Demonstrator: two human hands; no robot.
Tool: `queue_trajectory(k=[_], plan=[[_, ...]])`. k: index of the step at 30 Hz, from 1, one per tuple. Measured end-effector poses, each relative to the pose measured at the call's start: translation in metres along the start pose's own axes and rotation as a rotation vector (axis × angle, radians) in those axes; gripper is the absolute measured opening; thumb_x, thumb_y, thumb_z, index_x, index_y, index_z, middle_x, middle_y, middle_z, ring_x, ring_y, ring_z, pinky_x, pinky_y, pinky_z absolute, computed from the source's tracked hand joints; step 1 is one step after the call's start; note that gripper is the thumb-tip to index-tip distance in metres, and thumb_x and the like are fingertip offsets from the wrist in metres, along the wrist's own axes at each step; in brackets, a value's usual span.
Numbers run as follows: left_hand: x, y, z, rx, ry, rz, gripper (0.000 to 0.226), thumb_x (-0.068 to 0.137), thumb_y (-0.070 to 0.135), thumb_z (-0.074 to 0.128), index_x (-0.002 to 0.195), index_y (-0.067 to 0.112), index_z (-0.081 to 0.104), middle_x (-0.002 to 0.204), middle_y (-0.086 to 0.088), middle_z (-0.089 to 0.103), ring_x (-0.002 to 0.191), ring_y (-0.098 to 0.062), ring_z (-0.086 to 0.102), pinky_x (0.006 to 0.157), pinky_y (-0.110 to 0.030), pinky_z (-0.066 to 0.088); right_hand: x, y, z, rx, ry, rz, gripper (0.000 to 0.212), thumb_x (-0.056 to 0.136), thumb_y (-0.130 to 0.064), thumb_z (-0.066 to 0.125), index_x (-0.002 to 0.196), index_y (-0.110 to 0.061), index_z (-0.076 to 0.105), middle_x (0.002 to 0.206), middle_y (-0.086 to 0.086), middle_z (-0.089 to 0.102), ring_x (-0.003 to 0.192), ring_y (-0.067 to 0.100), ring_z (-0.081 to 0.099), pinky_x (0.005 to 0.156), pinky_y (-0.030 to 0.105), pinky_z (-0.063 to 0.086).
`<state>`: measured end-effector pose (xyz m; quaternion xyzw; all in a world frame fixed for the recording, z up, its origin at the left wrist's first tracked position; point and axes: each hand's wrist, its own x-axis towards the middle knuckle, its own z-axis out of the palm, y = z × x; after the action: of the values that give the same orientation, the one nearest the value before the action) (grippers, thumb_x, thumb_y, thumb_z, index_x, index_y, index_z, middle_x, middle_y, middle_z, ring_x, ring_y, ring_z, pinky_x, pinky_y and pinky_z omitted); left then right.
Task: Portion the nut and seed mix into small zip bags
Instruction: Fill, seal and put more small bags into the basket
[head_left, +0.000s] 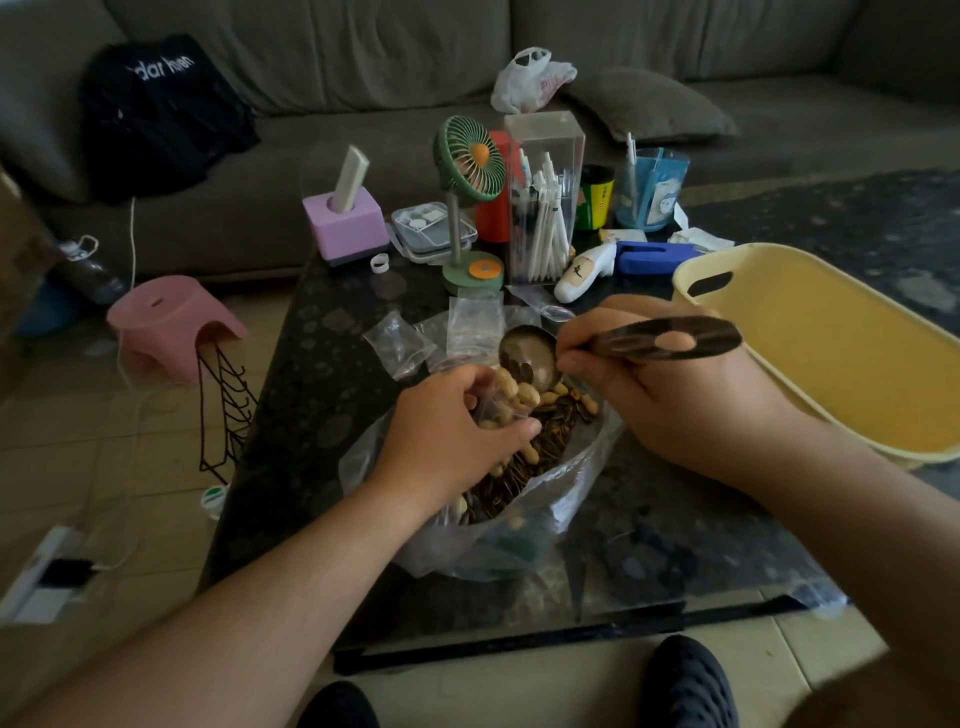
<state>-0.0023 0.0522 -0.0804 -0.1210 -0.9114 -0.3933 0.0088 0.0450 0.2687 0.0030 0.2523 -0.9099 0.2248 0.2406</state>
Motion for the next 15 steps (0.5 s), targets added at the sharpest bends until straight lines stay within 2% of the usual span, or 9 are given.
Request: queue_trajectory(k=[3,6,8,12,15], plan=[[-0.0008,0.0006,-0.0007,-0.028,-0.01,-0.024,0.052,0.075,0.055,0.09,0.12,0.035,0.072,0.101,0.024,0.073,0.094,0.015,0.064,0.07,-0.002,0.044,0.0,0.0023,0.0005,-0.003,-0.009,0.005,0.023,0.102,-0.033,0.054,0.108,-0.02,0.072,0.097,-0.01,0.064,0.081,0.002,0.057,0.074,0.015,0.046],[-0.0026,0.0027,-0.0023,-0.061,-0.018,-0.038,0.039,0.076,0.048,0.092,0.105,0.044,0.065,0.09,0.028,0.068,0.087,0.026,0.059,0.068,0.003,0.043,-0.0003,0.0016,0.002,-0.011,0.0,0.009,0.023,0.102,-0.033,0.055,0.109,-0.02,0.073,0.097,-0.016,0.058,0.083,-0.003,0.052,0.077,0.005,0.041],[-0.0036,0.0044,-0.004,-0.061,-0.023,-0.034,0.043,0.076,0.048,0.092,0.104,0.049,0.059,0.089,0.03,0.065,0.085,0.028,0.057,0.068,0.003,0.043,-0.001,0.0019,0.0036,-0.007,0.001,-0.001,0.024,0.103,-0.032,0.054,0.11,-0.019,0.073,0.098,-0.016,0.056,0.083,-0.003,0.052,0.078,0.004,0.04],[-0.0044,0.0049,-0.0074,-0.068,-0.031,-0.039,0.038,0.075,0.05,0.091,0.091,0.053,0.057,0.089,0.031,0.067,0.088,0.023,0.061,0.068,0.001,0.045,-0.0031,0.0051,0.0018,0.026,0.016,-0.018,0.026,0.105,-0.033,0.053,0.11,-0.019,0.074,0.1,-0.014,0.062,0.085,0.002,0.059,0.079,0.011,0.046],[-0.0056,0.0035,-0.0089,-0.077,-0.033,-0.05,0.04,0.074,0.052,0.091,0.098,0.052,0.06,0.094,0.03,0.068,0.089,0.019,0.063,0.072,-0.002,0.045,-0.0033,0.0068,0.0004,0.045,0.043,-0.022,0.024,0.106,-0.03,0.054,0.11,-0.016,0.073,0.1,-0.004,0.068,0.085,0.01,0.064,0.076,0.022,0.05]])
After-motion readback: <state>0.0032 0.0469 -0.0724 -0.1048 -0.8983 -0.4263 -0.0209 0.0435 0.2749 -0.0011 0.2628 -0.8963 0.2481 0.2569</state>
